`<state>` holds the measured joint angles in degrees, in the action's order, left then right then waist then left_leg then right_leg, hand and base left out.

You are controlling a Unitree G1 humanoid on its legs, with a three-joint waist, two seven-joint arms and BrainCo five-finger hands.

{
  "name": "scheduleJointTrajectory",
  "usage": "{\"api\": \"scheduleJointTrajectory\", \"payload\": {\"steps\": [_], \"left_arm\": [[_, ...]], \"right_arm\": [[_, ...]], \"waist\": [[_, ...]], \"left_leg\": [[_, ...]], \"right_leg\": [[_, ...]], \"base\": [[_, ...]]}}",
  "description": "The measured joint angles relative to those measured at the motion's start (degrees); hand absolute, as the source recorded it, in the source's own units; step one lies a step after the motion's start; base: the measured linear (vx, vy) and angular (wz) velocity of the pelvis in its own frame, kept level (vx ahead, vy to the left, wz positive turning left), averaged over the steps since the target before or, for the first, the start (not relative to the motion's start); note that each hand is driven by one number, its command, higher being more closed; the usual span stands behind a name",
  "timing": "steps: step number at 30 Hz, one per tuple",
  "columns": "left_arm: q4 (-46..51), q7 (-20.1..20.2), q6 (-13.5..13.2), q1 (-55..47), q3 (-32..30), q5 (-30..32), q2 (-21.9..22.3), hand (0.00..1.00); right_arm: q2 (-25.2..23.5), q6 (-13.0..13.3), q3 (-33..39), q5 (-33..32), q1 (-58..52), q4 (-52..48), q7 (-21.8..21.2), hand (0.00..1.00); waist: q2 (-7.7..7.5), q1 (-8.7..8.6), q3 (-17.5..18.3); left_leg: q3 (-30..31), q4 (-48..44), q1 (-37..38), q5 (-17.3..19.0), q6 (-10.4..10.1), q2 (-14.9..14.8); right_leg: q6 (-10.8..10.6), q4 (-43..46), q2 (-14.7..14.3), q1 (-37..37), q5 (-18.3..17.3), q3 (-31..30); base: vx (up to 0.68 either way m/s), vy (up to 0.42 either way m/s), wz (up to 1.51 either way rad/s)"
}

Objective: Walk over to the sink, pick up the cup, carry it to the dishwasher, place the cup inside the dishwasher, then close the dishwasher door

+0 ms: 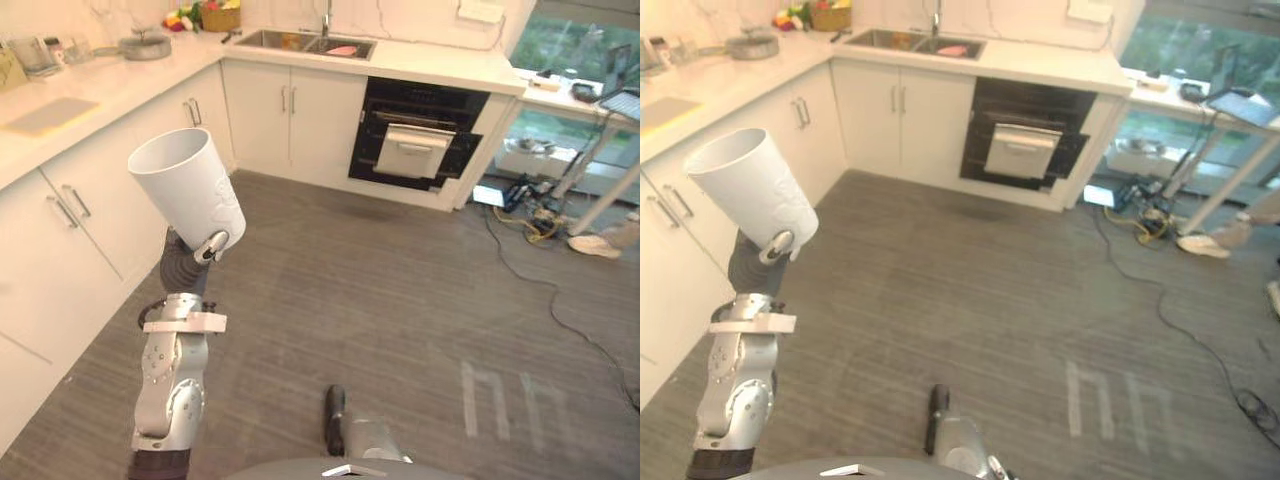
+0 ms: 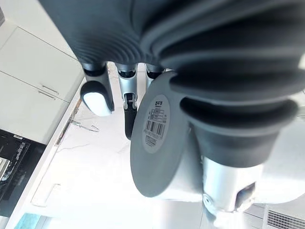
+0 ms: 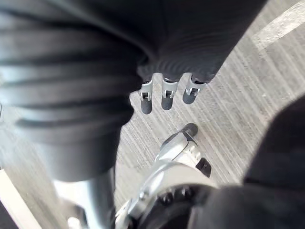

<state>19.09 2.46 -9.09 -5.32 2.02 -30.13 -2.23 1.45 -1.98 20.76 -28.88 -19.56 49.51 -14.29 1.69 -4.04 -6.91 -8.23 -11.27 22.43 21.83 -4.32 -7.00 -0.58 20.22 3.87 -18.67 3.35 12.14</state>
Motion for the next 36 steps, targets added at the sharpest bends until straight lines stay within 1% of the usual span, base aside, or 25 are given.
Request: {"api": "scheduleJointTrajectory", "payload": {"steps": [1,3,4,5,6,7,8,9,10,11,12,15,17,18,20,22,23,24,26,29,31,33,34,35,36], "left_arm": [[0.0,0.4,0.0,0.3,0.3,0.0,0.2,1.0],[0.7,0.7,0.0,0.7,0.6,0.0,0.7,1.0],[1.1,0.7,0.0,0.7,0.7,0.0,0.7,1.0],[2.1,0.3,0.0,0.6,1.3,0.0,0.6,1.0],[3.2,-0.1,-0.1,0.7,2.1,-0.2,1.2,1.0],[3.6,-0.4,-0.2,1.2,2.3,-0.2,1.3,1.0],[4.5,-0.9,-0.5,1.5,2.9,-0.2,1.5,1.0],[4.5,-1.0,-1.1,0.6,2.8,-0.3,3.0,1.0],[4.6,-1.6,-1.1,-1.4,2.5,-0.8,4.1,1.0],[4.0,-2.1,-1.0,-1.8,2.1,-1.1,4.2,1.0],[3.9,-2.1,-1.0,-2.0,1.6,-1.2,4.1,1.0],[3.9,-2.0,-1.8,-2.9,-0.2,-1.5,3.7,1.0],[3.6,-1.7,-2.4,-3.7,-1.7,-2.5,3.2,1.0],[3.0,-1.5,-2.9,-3.8,-2.3,-3.5,3.2,1.0],[2.0,-1.5,-3.2,-4.1,-3.2,-3.5,3.2,1.0],[1.9,-0.7,-3.5,-5.5,-3.4,-3.5,3.2,1.0],[1.8,-0.1,-3.8,-6.1,-3.4,-3.6,3.2,1.0],[0.5,0.9,-4.5,-6.6,-4.7,-4.0,2.1,1.0],[0.0,1.2,-4.6,-5.9,-6.2,-5.1,1.7,1.0],[-0.7,1.6,-4.6,-4.6,-7.1,-5.8,0.3,1.0],[-1.3,2.1,-4.5,-2.2,-7.1,-5.8,0.1,1.0],[-1.2,2.5,-4.4,-1.1,-7.3,-5.7,0.0,1.0],[-1.2,2.8,-4.2,-1.1,-7.2,-5.6,0.0,1.0],[-1.2,2.8,-4.0,-1.0,-7.8,-5.6,0.0,1.0],[-1.4,2.5,-3.5,-1.0,-8.5,-5.5,-0.6,1.0]], "right_arm": [[0.4,-0.2,0.0,0.0,0.5,0.0,0.1,0.0],[0.6,-1.0,-0.3,-0.1,1.6,-0.8,0.7,0.0],[0.6,-1.2,-0.3,-0.1,1.6,-1.0,0.8,0.0],[0.8,-2.0,-0.3,-0.1,1.7,-1.4,1.0,0.0],[1.2,-2.5,-0.2,0.0,1.7,-1.9,1.1,0.0],[1.4,-2.7,-0.2,0.0,1.5,-2.7,1.1,0.0],[0.8,-2.8,-0.6,0.1,-0.9,-3.9,0.9,0.0],[1.3,-2.9,-0.6,0.2,-0.7,-3.3,1.1,0.0],[2.6,-2.6,-0.6,0.1,-1.6,-3.8,0.8,0.0],[3.6,-2.0,-0.7,0.1,-0.6,-3.3,0.8,0.0],[3.8,-1.9,-0.8,0.1,-0.1,-3.1,0.6,0.0],[3.9,-0.7,-0.3,0.1,2.3,-0.4,-0.6,0.0],[4.9,0.0,0.1,0.1,5.3,3.0,-2.0,0.0],[5.5,0.8,0.4,0.1,6.5,4.1,-2.2,0.0],[6.2,1.6,1.3,0.1,7.5,5.7,-2.9,0.0],[6.5,2.0,3.2,0.2,6.9,6.0,-3.0,0.0],[6.5,2.1,4.4,0.2,6.6,6.4,-3.1,0.0],[5.4,2.1,6.4,0.4,7.2,9.3,-2.9,0.0],[3.8,1.7,7.7,1.6,8.5,12.0,-2.8,0.0],[2.9,1.5,10.7,2.3,8.5,14.5,-2.2,0.0],[2.6,1.5,13.7,2.3,6.7,14.4,-1.8,0.0],[2.5,1.7,15.6,2.2,5.1,14.4,-1.8,0.0],[2.4,1.8,16.0,2.1,4.3,14.3,-1.8,0.0],[2.0,1.8,16.0,2.1,4.2,14.3,-1.8,0.0],[0.9,1.8,15.9,2.1,4.0,14.2,-1.8,0.0]], "waist": [[0.51,0.35,0.1],[0.49,0.17,-0.1],[0.56,0.03,-0.1],[0.81,0.05,-0.2],[2.71,0.51,0.0],[2.68,0.49,0.0],[0.25,0.44,0.4],[1.44,0.62,-0.1],[4.26,0.84,0.2],[5.03,0.82,0.2],[4.89,1.06,0.3],[3.35,3.63,0.7],[2.11,4.05,1.0],[1.56,4.5,1.1],[1.14,5.11,0.9],[1.16,5.5,0.9],[1.27,5.72,1.0],[-1.65,5.73,2.2],[-3.73,5.75,2.5],[-3.81,5.32,2.6],[-3.72,5.14,2.8],[-3.91,3.99,2.6],[-2.72,3.59,2.5],[-2.53,3.43,2.3],[-2.12,3.17,1.9]], "left_leg": [[0.1,-1.0,-0.2,-0.7,0.7,-0.3],[0.3,-5.2,-0.1,-5.0,1.1,-1.7],[0.3,-7.1,-0.2,-6.1,1.5,-2.3],[0.4,-12.5,-1.5,-9.3,1.4,-3.9],[1.1,-20.2,-5.1,-14.3,0.1,-7.1],[1.7,-25.3,-7.9,-17.6,-2.7,-8.4],[1.9,-36.1,-13.2,-25.7,-5.6,-8.9],[2.5,-41.2,-15.3,-26.5,-5.6,-11.2],[1.8,-49.3,-20.8,-23.4,-4.5,-13.5],[-0.6,-52.9,-26.0,-18.7,-1.4,-13.5],[-3.0,-52.3,-28.8,-15.1,0.3,-13.1],[-7.7,-37.2,-31.8,-9.3,0.0,-10.0],[-7.1,-13.9,-30.9,-10.4,-0.1,-4.6],[-4.7,-2.2,-30.1,-13.8,-0.3,-1.9],[-1.2,5.4,-31.0,-18.6,-0.3,-0.3],[-1.2,7.6,-31.4,-23.5,0.5,-0.4],[-1.1,7.2,-31.0,-28.7,1.6,-0.4],[-2.1,5.1,-29.5,-29.5,2.4,2.3],[-3.0,2.3,-29.5,-26.0,3.8,3.9],[-2.6,-2.9,-28.5,-20.6,5.3,5.4],[-1.2,-3.6,-26.4,-16.8,6.5,8.2],[0.3,-2.8,-23.6,-14.3,8.1,11.5],[0.6,-1.1,-21.9,-13.8,8.5,12.3],[0.5,0.3,-20.1,-13.7,8.7,12.7],[0.4,2.0,-18.1,-13.4,9.1,12.8]], "right_leg": [[0.3,1.9,-0.1,-0.6,-1.6,0.3],[1.2,6.6,-0.4,0.0,-7.9,2.3],[1.5,6.8,-0.7,1.0,-8.9,2.9],[1.7,5.6,-2.1,3.4,-10.1,3.8],[1.4,3.7,-3.1,6.3,-11.4,5.5],[1.9,7.6,-2.7,6.3,-12.9,5.3],[2.1,10.0,-0.9,9.4,-17.5,3.7],[2.3,10.0,-2.5,10.4,-18.5,4.2],[3.4,7.8,-4.3,12.8,-19.2,4.4],[3.5,4.6,-4.7,15.6,-19.2,4.6],[3.4,2.0,-4.6,17.7,-19.0,4.4],[1.8,-4.7,-3.9,22.9,-15.5,2.8],[0.9,-7.5,-2.7,25.1,-13.8,1.6],[0.2,-8.3,-1.8,26.4,-13.9,0.4],[-1.3,-9.4,-1.0,28.2,-14.7,-1.5],[-3.8,-10.1,-0.3,31.3,-16.2,-2.9],[-5.1,-10.2,-0.1,33.1,-17.3,-3.6],[-6.7,-10.2,3.4,34.6,-17.8,-4.4],[-8.1,-9.6,5.7,35.2,-15.5,-5.3],[-9.0,-6.7,7.0,36.5,-10.8,-5.2],[-8.8,4.5,9.3,34.1,-9.8,-5.1],[-6.7,20.2,13.1,27.6,-2.1,-5.3],[-4.5,25.7,14.1,25.0,1.9,-5.6],[-2.7,32.0,14.0,21.4,-0.7,-6.5],[-0.4,38.3,12.3,16.5,-6.9,-6.4]], "base": [[0.39,-0.279,0.02],[0.35,-0.264,-0.04],[0.33,-0.233,-0.14],[0.35,-0.207,-0.24],[0.37,-0.187,-0.2],[0.37,-0.081,0.22],[0.26,-0.048,0.26],[0.33,-0.023,0.14],[0.33,-0.083,-0.1],[0.41,-0.098,-0.02],[0.35,-0.129,0.01],[0.32,-0.077,-0.33],[0.08,-0.038,-0.4],[-0.03,-0.005,-0.34],[0.21,0.126,-0.45],[0.41,0.247,-0.4],[0.48,0.334,-0.3],[0.48,0.355,-0.26],[0.42,0.347,-0.11],[0.28,0.271,0.12],[0.2,0.315,0.44],[0.16,0.319,0.54],[0.22,0.234,0.22],[0.25,0.206,0.01],[0.19,0.155,-0.08]]}}
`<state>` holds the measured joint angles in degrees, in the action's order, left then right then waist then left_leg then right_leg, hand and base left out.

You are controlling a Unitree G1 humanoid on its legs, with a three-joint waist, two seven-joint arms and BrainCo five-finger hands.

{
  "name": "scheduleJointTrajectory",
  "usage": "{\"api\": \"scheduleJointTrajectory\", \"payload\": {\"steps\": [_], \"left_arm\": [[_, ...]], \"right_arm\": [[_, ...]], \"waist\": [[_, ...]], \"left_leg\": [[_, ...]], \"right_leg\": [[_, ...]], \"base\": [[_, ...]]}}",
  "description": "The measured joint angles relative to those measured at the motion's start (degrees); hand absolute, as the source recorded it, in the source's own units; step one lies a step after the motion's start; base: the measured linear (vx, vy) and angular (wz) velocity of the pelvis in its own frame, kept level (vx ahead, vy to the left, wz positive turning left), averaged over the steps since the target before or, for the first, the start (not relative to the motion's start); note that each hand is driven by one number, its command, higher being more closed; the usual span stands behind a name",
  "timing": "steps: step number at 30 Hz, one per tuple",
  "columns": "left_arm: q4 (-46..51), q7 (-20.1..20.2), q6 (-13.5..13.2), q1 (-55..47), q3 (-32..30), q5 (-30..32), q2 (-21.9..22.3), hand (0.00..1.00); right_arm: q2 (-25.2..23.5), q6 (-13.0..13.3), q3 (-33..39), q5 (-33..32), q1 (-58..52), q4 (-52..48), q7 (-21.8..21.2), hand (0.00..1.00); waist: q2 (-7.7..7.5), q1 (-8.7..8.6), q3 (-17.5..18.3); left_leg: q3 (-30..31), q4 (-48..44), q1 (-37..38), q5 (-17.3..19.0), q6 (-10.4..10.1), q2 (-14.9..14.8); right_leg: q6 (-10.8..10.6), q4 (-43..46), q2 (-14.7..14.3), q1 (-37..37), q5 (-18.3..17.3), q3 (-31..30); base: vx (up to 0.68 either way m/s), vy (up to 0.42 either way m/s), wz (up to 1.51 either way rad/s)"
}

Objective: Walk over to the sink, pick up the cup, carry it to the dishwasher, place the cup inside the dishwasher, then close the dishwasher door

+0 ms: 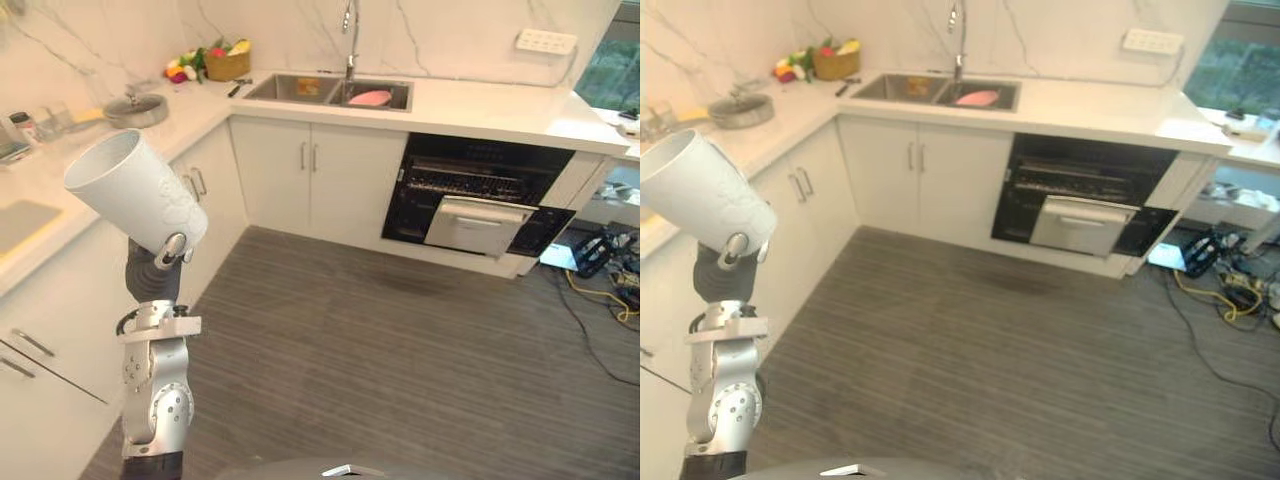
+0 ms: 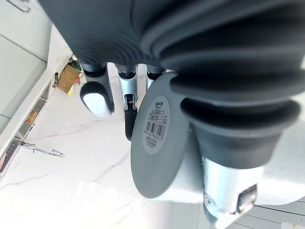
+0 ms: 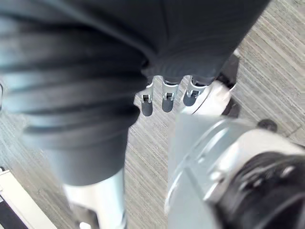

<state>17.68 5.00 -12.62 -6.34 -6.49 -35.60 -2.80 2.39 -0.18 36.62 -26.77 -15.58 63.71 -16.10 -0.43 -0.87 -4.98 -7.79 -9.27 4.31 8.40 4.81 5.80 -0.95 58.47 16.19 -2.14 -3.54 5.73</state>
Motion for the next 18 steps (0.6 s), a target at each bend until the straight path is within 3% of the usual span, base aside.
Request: {"api": "scheduleJointTrajectory", "payload": {"steps": [1,2,3,5,7,9,10,11,13,15,16,17,18], "left_arm": [[-0.3,-0.3,0.1,0.0,0.0,0.1,-0.3,1.0],[-0.8,-1.0,0.3,0.0,0.5,0.6,-0.7,1.0],[-0.8,-1.0,0.3,0.0,0.5,0.9,-0.7,1.0],[-0.9,-1.1,0.8,0.1,2.1,0.9,-0.7,1.0],[-0.9,-1.0,1.2,0.1,2.9,0.9,-0.8,1.0],[-0.8,-0.9,1.4,0.1,3.2,0.8,-1.5,1.0],[-0.7,-0.9,1.4,0.0,3.3,0.8,-1.6,1.0],[-0.8,-0.7,1.6,-0.2,3.3,0.8,-1.0,1.0],[-0.4,-0.8,1.8,0.0,4.9,0.8,-1.0,1.0],[0.3,-0.8,2.2,0.9,7.8,0.3,-0.1,1.0],[0.7,-0.9,2.3,0.9,8.1,0.1,0.2,1.0],[1.7,-0.9,2.3,1.0,9.0,-0.2,0.9,1.0],[2.6,-0.9,2.3,1.0,9.4,-0.2,1.7,1.0]], "right_arm": [[-0.5,0.0,-0.1,0.1,-0.2,0.0,0.0,0.0],[-1.7,0.1,-0.5,0.1,-0.3,0.0,0.0,0.0],[-2.1,0.1,-0.6,0.1,-0.3,0.0,0.0,0.0],[-2.9,0.2,-0.6,0.0,-0.5,-0.5,0.0,0.0],[-3.4,0.5,-0.5,-0.1,-1.8,-1.7,0.1,0.0],[-3.6,0.5,-0.7,-0.1,-2.3,-2.0,0.1,0.0],[-3.7,0.5,-1.4,0.0,-2.4,-2.1,0.1,0.0],[-3.3,0.4,-3.0,0.0,-3.0,-2.1,0.2,0.0],[-3.4,0.2,-4.3,-0.4,-2.5,-4.7,0.1,0.0],[-1.7,-0.2,-5.0,-1.1,-1.7,-6.7,0.8,0.0],[-1.5,-0.1,-5.3,-1.3,-1.6,-7.2,1.3,0.0],[-1.4,0.0,-6.4,-2.2,-1.6,-8.6,1.9,0.0],[-1.3,0.1,-7.2,-2.7,-1.5,-9.2,1.9,0.0]], "waist": [[0.04,-0.28,0.0],[0.05,-1.36,0.0],[0.12,-1.68,-0.1],[0.15,-2.55,-1.2],[0.69,-2.76,-1.0],[0.73,-2.83,-1.0],[0.46,-2.85,-0.9],[0.86,-2.88,-0.5],[2.17,-2.84,-0.1],[3.85,-3.02,-0.9],[3.99,-2.73,-1.0],[4.44,-2.52,-1.2],[4.48,-2.14,-1.3]], "left_leg": [[0.1,0.7,0.6,0.2,0.2,0.0],[0.4,1.9,2.2,0.8,0.5,-0.1],[0.5,2.4,3.0,1.1,0.5,-0.1],[0.9,2.4,6.5,3.4,-0.7,-1.0],[0.6,2.0,8.4,5.7,-1.1,-2.6],[0.7,-0.1,10.6,9.9,-2.7,-4.0],[0.7,-1.0,11.3,10.9,-3.5,-4.2],[0.7,-2.4,12.9,12.7,-5.2,-5.7],[0.0,-6.3,12.3,11.7,-7.0,-7.7],[0.0,-20.8,7.4,8.4,-11.0,-9.9],[0.0,-26.4,5.3,6.2,-12.3,-10.8],[-0.3,-38.4,0.0,3.3,-13.7,-13.3],[-1.2,-46.8,-3.9,3.5,-12.9,-15.7]], "right_leg": [[0.1,1.1,-1.1,-1.9,-2.5,0.4],[0.2,-0.2,-3.4,-6.0,-7.5,3.2],[0.3,-2.1,-4.4,-7.4,-9.1,4.3],[-0.2,-14.4,-8.1,-10.3,-12.2,8.2],[0.0,-25.5,-10.5,-11.6,-10.6,9.6],[0.6,-32.7,-11.5,-12.9,-5.7,9.3],[1.4,-33.6,-11.5,-13.0,-3.0,9.3],[3.9,-32.0,-12.1,-12.0,-0.9,10.3],[4.4,-32.0,-13.2,-10.6,-3.9,11.4],[4.5,-35.9,-14.7,-5.6,-5.4,12.3],[4.5,-37.1,-15.0,-4.0,-5.7,12.2],[4.5,-40.3,-15.9,-0.3,-5.8,12.3],[4.5,-43.1,-16.5,3.2,-5.8,12.2]], "base": [[0.25,0.134,0.0],[0.22,0.069,0.07],[0.35,0.049,0.09],[0.17,-0.034,0.04],[-0.01,-0.029,0.02],[0.15,-0.037,-0.01],[0.42,-0.113,-0.01],[0.55,-0.155,0.01],[0.55,-0.153,0.11],[0.45,-0.124,0.13],[0.31,-0.128,0.03],[0.2,-0.126,-0.02],[0.11,-0.12,-0.03]]}}
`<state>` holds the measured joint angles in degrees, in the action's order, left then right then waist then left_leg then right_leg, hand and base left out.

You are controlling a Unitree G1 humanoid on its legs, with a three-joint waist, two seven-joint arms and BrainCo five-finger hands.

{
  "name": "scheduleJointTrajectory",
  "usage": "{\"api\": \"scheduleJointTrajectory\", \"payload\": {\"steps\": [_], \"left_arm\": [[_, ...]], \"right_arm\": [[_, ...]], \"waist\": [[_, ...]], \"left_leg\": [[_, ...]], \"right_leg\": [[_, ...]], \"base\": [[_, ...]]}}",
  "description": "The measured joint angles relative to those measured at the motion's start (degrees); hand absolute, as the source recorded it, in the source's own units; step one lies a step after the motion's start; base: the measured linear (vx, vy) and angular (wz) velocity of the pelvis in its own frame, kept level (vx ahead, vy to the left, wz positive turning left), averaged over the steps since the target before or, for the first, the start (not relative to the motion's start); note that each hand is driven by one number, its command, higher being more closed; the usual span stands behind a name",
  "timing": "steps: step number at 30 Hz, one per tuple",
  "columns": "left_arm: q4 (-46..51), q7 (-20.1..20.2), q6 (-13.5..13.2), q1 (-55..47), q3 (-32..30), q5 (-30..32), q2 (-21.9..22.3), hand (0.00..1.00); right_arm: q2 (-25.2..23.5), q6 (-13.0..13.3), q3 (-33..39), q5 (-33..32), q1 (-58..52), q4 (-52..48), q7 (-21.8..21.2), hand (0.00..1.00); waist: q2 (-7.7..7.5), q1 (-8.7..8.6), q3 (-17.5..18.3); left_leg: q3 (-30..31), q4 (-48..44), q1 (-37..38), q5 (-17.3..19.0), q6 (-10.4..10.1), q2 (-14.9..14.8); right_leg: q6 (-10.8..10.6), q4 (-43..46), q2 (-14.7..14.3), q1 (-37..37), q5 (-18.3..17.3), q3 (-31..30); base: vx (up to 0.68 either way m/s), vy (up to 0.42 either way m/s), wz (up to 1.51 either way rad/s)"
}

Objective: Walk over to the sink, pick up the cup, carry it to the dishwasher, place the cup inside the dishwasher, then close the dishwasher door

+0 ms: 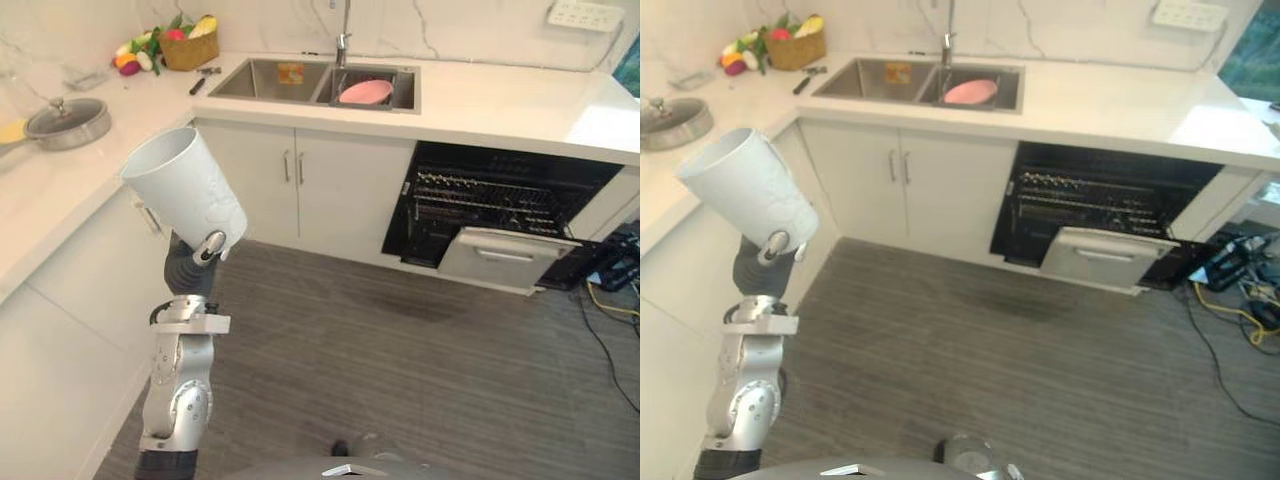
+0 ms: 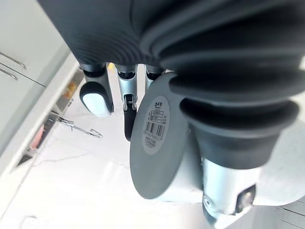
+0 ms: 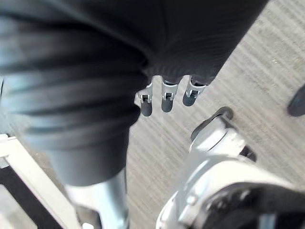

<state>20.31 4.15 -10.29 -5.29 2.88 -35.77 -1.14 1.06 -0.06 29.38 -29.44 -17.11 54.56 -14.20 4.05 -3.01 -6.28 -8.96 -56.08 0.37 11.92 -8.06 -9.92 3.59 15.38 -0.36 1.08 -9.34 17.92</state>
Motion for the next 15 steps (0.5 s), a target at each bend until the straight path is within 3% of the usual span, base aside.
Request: {"api": "scheduleJointTrajectory", "payload": {"steps": [2,3,5,7,9,10,11,13,15], "left_arm": [[1.1,0.0,0.0,0.0,0.0,0.0,0.2,1.0],[1.8,0.0,-0.3,0.1,-0.4,0.0,0.2,1.0],[1.8,-0.1,-0.4,0.1,-1.2,0.0,0.2,1.0],[1.5,-0.1,-0.4,0.1,-1.8,-0.1,0.0,1.0],[1.3,0.0,-0.4,0.0,-1.9,-0.1,0.1,1.0],[1.3,0.0,-0.4,-0.2,-1.9,-0.1,0.1,1.0],[1.3,0.0,-0.5,-1.4,-2.5,-0.1,0.2,1.0],[0.9,-0.2,-0.8,-3.1,-4.6,0.0,-0.3,1.0],[1.0,-0.2,-2.4,-6.3,-7.7,0.0,-0.6,1.0]], "right_arm": [[0.4,0.1,0.0,-0.3,0.4,-0.3,-0.1,0.0],[0.9,0.3,0.2,-0.6,1.1,-0.1,-0.2,0.0],[1.7,0.2,0.2,-0.6,2.1,0.2,-0.2,0.0],[1.8,0.3,0.2,-0.6,2.5,-0.3,-0.3,0.0],[2.9,0.2,1.9,-0.5,3.4,0.7,-0.3,0.0],[3.3,0.2,2.6,-0.5,3.5,0.8,-0.4,0.0],[4.4,0.2,3.3,-0.5,3.7,1.3,-0.4,0.0],[3.1,-0.1,3.5,-0.4,3.8,1.8,-1.1,0.0],[2.7,-0.1,3.4,0.7,4.1,3.1,-2.0,0.0]], "waist": [[-0.12,0.74,0.1],[0.63,1.85,0.5],[0.81,2.79,0.6],[0.2,3.02,0.8],[-0.97,2.72,0.7],[-1.05,3.02,0.7],[-1.19,3.8,0.8],[-3.09,3.98,1.4],[-5.0,4.9,1.3]], "left_leg": [[-0.7,-3.7,-4.0,1.4,2.1,-2.1],[-0.8,-2.0,-7.0,3.0,2.9,-3.2],[-1.1,3.4,-8.0,4.2,3.1,-3.7],[-2.5,15.7,-7.6,4.7,4.5,-3.1],[2.4,34.4,-7.0,0.8,6.3,1.1],[4.8,38.7,-6.8,-1.7,5.8,2.0],[8.0,42.8,-4.4,-8.6,2.2,3.8],[4.3,41.7,-2.1,-7.0,1.7,4.8],[7.7,27.5,-5.6,-3.3,2.1,5.4]], "right_leg": [[-0.1,-2.8,-0.2,3.2,-0.2,-0.3],[-0.4,-4.6,-0.1,5.2,-0.2,-1.7],[-1.1,-5.2,0.5,6.8,-0.5,-3.4],[-2.7,-5.2,1.9,7.8,-0.9,-5.3],[-5.5,-4.6,5.2,7.5,-2.1,-8.1],[-6.6,-4.4,5.8,7.3,-2.5,-9.4],[-8.2,-4.3,6.6,6.8,-3.4,-13.3],[-9.1,-4.8,6.4,7.4,-3.7,-18.9],[-9.4,-5.1,7.4,8.1,-3.1,-24.1]], "base": [[-0.09,-0.11,-0.18],[-0.21,-0.124,-0.43],[-0.21,-0.094,-0.54],[-0.25,-0.042,-0.43],[-0.34,0.02,-0.41],[-0.23,0.112,-0.83],[0.03,0.181,-1.01],[0.19,0.17,-1.0],[0.13,-0.003,-1.09]]}}
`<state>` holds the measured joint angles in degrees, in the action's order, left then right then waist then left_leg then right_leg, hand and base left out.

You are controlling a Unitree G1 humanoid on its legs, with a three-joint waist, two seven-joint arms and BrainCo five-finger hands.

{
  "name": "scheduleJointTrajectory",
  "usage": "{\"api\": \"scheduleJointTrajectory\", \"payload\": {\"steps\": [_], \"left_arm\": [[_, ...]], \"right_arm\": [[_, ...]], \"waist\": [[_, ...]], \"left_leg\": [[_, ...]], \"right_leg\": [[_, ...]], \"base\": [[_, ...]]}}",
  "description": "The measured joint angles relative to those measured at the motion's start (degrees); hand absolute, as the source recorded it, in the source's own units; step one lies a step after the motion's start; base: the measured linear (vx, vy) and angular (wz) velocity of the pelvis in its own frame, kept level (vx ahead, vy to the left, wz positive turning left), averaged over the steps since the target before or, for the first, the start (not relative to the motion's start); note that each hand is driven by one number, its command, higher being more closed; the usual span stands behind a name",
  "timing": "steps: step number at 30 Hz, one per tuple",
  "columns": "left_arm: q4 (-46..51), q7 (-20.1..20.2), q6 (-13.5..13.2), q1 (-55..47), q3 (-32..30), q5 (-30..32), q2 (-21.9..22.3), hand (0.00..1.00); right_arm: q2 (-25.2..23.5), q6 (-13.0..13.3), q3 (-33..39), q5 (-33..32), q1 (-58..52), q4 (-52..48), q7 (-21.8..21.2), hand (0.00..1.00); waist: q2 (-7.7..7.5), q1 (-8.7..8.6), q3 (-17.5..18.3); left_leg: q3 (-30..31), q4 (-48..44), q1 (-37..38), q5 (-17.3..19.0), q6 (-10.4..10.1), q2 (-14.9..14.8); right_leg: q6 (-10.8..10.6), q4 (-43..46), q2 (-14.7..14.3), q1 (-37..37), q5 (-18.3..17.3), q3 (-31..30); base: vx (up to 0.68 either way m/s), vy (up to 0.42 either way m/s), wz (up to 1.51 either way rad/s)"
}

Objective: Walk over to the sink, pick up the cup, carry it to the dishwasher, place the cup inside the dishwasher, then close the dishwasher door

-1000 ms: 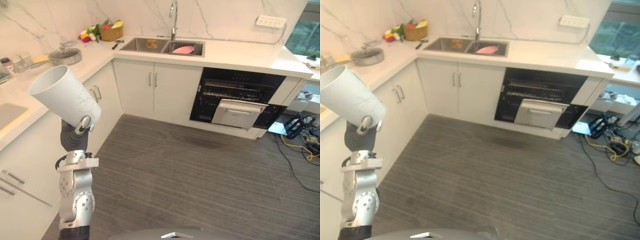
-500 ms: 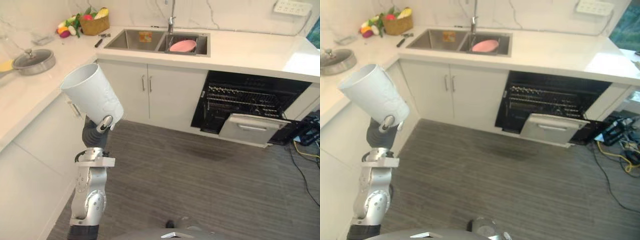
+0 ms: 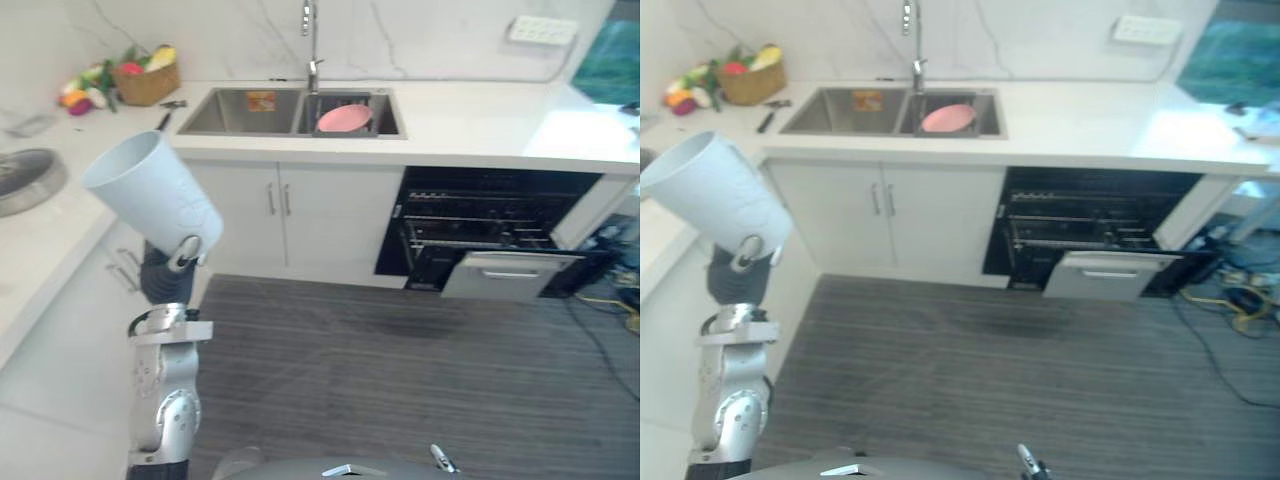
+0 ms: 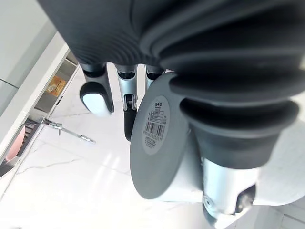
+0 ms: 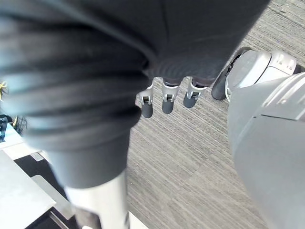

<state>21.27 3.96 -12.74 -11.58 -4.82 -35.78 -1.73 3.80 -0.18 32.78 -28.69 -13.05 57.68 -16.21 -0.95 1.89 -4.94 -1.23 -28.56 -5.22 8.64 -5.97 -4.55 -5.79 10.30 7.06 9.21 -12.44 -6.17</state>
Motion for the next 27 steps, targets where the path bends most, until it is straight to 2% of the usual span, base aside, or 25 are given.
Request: {"api": "scheduleJointTrajectory", "payload": {"steps": [1,2,3,4,5,6,8,9,11,12,13,15,16,17,18,19,20,21,22,23,27], "left_arm": [[0.0,0.1,-0.2,-0.3,-0.2,0.0,0.0,1.0],[0.5,0.7,-0.7,-0.8,0.1,0.0,0.0,1.0],[0.6,1.8,-1.6,-1.0,0.5,0.0,-0.4,1.0],[0.6,1.8,-1.6,-0.9,0.7,0.0,-0.6,1.0],[0.6,1.8,-1.6,0.4,1.5,-0.1,-1.4,1.0],[0.6,1.9,-1.6,1.4,2.2,-0.1,-1.7,1.0],[-0.5,2.5,-1.5,4.2,4.1,-0.1,-2.3,1.0],[-1.8,2.7,-1.5,5.7,4.9,-0.1,-2.6,1.0],[-3.1,2.7,-0.7,6.2,5.2,0.1,-2.6,1.0],[-3.5,2.7,-0.6,6.3,5.2,0.1,-2.7,1.0],[-4.2,2.6,-0.3,6.3,5.0,0.3,-2.7,1.0],[-4.7,2.7,0.5,6.4,5.0,0.9,-2.8,1.0],[-5.8,2.7,1.3,6.4,5.1,1.1,-2.1,1.0],[-6.3,2.7,2.3,6.9,4.9,1.1,-2.2,1.0],[-6.4,2.6,3.3,7.5,4.4,1.1,-2.5,1.0],[-6.4,2.5,3.5,7.8,4.3,1.1,-2.8,1.0],[-6.3,2.5,3.9,8.1,4.0,1.2,-3.3,1.0],[-6.0,2.5,4.6,8.1,4.1,1.2,-3.3,1.0],[-5.8,2.6,4.9,8.4,4.2,1.2,-3.1,1.0],[-5.6,2.6,5.0,7.9,4.0,1.1,-3.3,1.0],[-3.6,2.7,5.4,7.3,5.0,1.1,-3.1,1.0]], "right_arm": [[0.0,0.0,-0.1,0.0,0.6,-0.1,0.0,0.0],[0.4,0.0,0.0,0.0,-0.2,-0.6,0.1,0.0],[1.1,0.2,0.5,0.0,0.1,-0.6,0.3,0.0],[0.8,0.3,0.8,0.0,0.1,-0.8,0.2,0.0],[-1.1,0.4,2.0,0.0,-0.6,-1.3,0.2,0.0],[-2.0,0.5,2.4,0.0,-1.3,-1.5,0.2,0.0],[-4.3,0.6,2.8,0.0,-3.2,-1.2,0.2,0.0],[-5.5,0.5,3.9,0.1,-3.6,-0.5,0.2,0.0],[-6.1,0.7,4.0,0.3,-5.4,-0.1,0.2,0.0],[-6.1,0.9,4.0,0.4,-5.9,0.1,0.2,0.0],[-6.0,1.2,4.0,0.8,-6.4,0.2,0.2,0.0],[-6.0,1.6,3.9,1.0,-6.3,0.5,0.2,0.0],[-4.9,1.7,4.1,1.0,-6.4,1.4,0.3,0.0],[-4.6,1.8,4.3,1.0,-5.4,1.8,0.4,0.0],[-4.4,1.8,4.4,1.0,-4.4,1.8,0.4,0.0],[-4.5,1.8,4.4,1.0,-4.1,1.8,0.4,0.0],[-5.1,1.7,4.5,1.1,-3.7,1.9,0.5,0.0],[-5.2,1.7,4.7,1.2,-3.6,2.3,0.5,0.0],[-4.9,1.8,4.7,1.3,-3.6,2.1,0.5,0.0],[-4.8,1.7,4.4,1.6,-3.6,1.9,0.7,0.0],[-6.6,0.8,2.9,1.8,-5.4,1.8,0.5,0.0]], "waist": [[-0.86,0.13,-0.1],[1.08,0.18,0.4],[1.66,0.14,0.7],[1.82,-0.06,0.9],[0.56,-1.03,1.8],[0.2,-1.65,1.9],[-0.4,-2.51,2.3],[-0.54,-2.84,2.2],[-0.48,-4.21,1.8],[-0.39,-4.77,1.7],[-0.25,-5.93,1.8],[-0.44,-6.84,1.8],[0.21,-6.82,2.2],[1.76,-6.78,2.5],[2.34,-6.72,1.9],[2.07,-6.72,1.6],[0.41,-6.26,0.5],[0.57,-6.2,0.3],[1.52,-6.38,0.3],[1.53,-5.5,-0.1],[1.09,-5.33,0.3]], "left_leg": [[0.5,-2.2,-1.2,2.2,0.3,-0.1],[1.3,1.0,-0.2,2.9,0.9,-1.8],[-0.1,0.6,1.3,6.4,0.7,-2.3],[-1.3,0.7,1.6,6.9,1.3,-2.0],[-2.8,0.8,2.1,7.9,2.4,-0.4],[-3.0,1.0,2.2,8.3,2.8,0.4],[-4.2,4.4,4.1,8.3,4.0,2.3],[-5.5,7.9,6.7,8.0,4.6,3.1],[-7.4,14.0,12.5,7.1,5.7,4.0],[-7.9,15.2,13.8,6.8,5.8,3.9],[-9.2,16.9,15.6,5.1,5.6,3.6],[-11.3,16.8,16.1,5.3,5.2,3.4],[-12.1,16.8,16.5,5.6,4.7,2.8],[-12.4,17.0,16.2,5.4,4.5,1.9],[-13.2,16.7,16.2,5.0,3.9,1.2],[-13.5,15.3,16.1,4.9,3.7,1.0],[-14.1,10.6,14.7,6.4,3.5,0.7],[-14.4,16.3,15.5,6.4,3.7,0.5],[-14.6,19.1,15.7,3.6,3.9,-0.5],[-16.6,19.5,17.2,4.6,3.6,-0.8],[-17.2,20.1,17.6,5.3,4.0,-0.1]], "right_leg": [[-0.3,-0.2,0.5,0.6,0.3,-0.8],[-0.9,-0.5,-0.9,0.6,0.6,-2.2],[-2.0,-1.1,-0.4,0.9,0.0,-3.9],[-2.2,-1.1,0.2,0.9,0.2,-3.9],[-2.2,-1.0,2.3,1.0,0.3,-3.2],[-2.3,-0.5,3.0,0.9,0.3,-2.6],[-2.1,7.9,4.1,-3.4,0.3,-2.4],[-0.1,18.3,4.2,-8.7,1.6,-2.1],[3.6,33.3,4.7,-16.7,6.4,0.8],[3.7,35.8,4.4,-17.9,5.9,2.0],[3.7,37.3,3.7,-19.8,3.7,5.5],[3.9,30.6,2.0,-20.6,2.8,11.5],[3.8,25.5,1.4,-18.9,2.0,14.7],[4.2,21.7,0.3,-17.9,2.3,16.1],[5.3,16.8,-1.3,-15.9,3.0,16.6],[5.7,14.2,-1.8,-14.6,3.3,16.5],[5.7,10.2,-1.6,-11.6,3.8,15.6],[5.0,8.7,-2.4,-10.5,4.5,15.6],[5.0,8.8,-3.2,-10.6,4.6,16.0],[4.5,9.1,-3.6,-10.3,4.4,15.4],[4.2,9.4,-2.9,-10.6,4.6,16.3]], "base": [[-0.08,-0.066,-1.02],[-0.12,0.05,-1.05],[-0.1,0.092,-1.05],[0.03,0.233,-0.87],[0.03,0.214,-0.42],[0.08,0.263,-0.25],[0.07,0.202,-0.2],[0.1,0.18,-0.39],[0.14,0.149,-0.48],[0.16,0.087,-0.45],[0.18,0.036,-0.44],[0.22,-0.025,-0.5],[0.28,-0.079,-0.63],[0.33,-0.085,-0.97],[0.24,-0.067,-0.89],[0.08,-0.104,-1.05],[-0.11,-0.191,-1.02],[-0.2,-0.211,-0.94],[-0.14,-0.142,-0.97],[-0.04,-0.045,-0.74],[0.0,-0.018,-0.17]]}}
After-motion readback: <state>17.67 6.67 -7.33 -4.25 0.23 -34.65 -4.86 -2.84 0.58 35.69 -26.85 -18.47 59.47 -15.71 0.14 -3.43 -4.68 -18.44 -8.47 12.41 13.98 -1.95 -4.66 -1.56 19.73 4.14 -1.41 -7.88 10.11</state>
